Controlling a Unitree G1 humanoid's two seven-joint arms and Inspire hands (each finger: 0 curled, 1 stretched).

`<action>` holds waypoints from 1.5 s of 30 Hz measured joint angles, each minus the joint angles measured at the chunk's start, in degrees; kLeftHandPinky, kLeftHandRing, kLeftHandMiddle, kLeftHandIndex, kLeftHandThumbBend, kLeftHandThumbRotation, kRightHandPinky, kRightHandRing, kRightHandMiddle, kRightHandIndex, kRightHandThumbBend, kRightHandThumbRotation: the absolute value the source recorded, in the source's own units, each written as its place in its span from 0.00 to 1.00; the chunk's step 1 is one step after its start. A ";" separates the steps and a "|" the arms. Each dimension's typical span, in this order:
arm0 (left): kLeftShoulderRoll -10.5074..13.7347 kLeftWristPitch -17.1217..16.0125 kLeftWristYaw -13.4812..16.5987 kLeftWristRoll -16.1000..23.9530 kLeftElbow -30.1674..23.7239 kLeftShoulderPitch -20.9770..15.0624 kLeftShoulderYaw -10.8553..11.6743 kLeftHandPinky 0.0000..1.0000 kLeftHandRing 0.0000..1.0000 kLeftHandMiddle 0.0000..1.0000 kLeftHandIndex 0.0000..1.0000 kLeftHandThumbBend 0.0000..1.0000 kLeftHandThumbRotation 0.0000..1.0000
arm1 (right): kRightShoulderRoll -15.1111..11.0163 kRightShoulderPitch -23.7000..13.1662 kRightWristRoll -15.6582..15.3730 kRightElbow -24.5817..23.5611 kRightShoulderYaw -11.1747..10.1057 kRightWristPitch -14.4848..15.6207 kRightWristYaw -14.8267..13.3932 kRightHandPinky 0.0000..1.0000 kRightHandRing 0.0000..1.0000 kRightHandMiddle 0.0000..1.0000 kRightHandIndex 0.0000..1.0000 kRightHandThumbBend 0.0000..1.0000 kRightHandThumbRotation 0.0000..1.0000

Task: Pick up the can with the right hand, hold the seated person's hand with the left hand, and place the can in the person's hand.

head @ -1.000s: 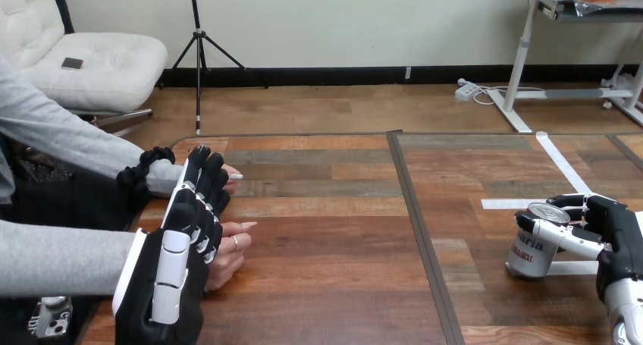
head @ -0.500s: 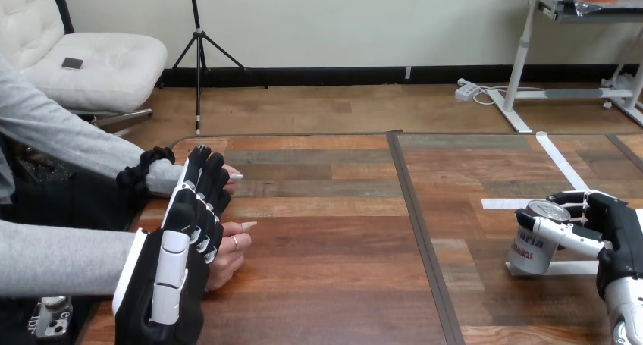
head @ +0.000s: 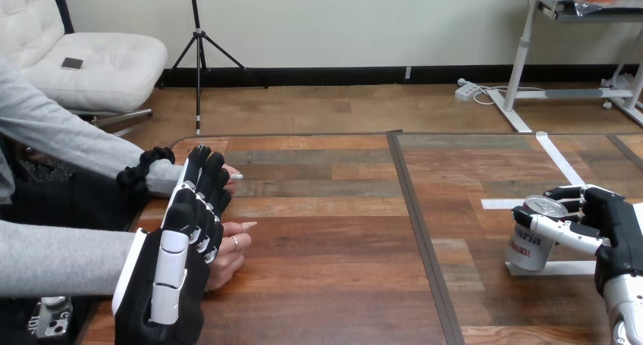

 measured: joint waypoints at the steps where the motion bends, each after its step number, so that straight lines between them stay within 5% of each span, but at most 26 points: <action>1: 0.00 0.00 -0.03 -0.06 0.00 0.00 0.00 1.00 1.00 1.00 1.00 0.61 0.94 | 0.00 0.00 -0.13 -0.02 0.06 -0.17 0.05 0.35 0.39 0.44 0.43 0.83 0.00; 45: -0.01 0.00 1.81 1.62 0.06 0.00 0.18 1.00 1.00 1.00 0.98 0.59 0.91 | -0.17 0.01 -2.02 -4.95 1.75 -10.34 4.02 0.27 0.30 0.40 0.40 0.87 0.00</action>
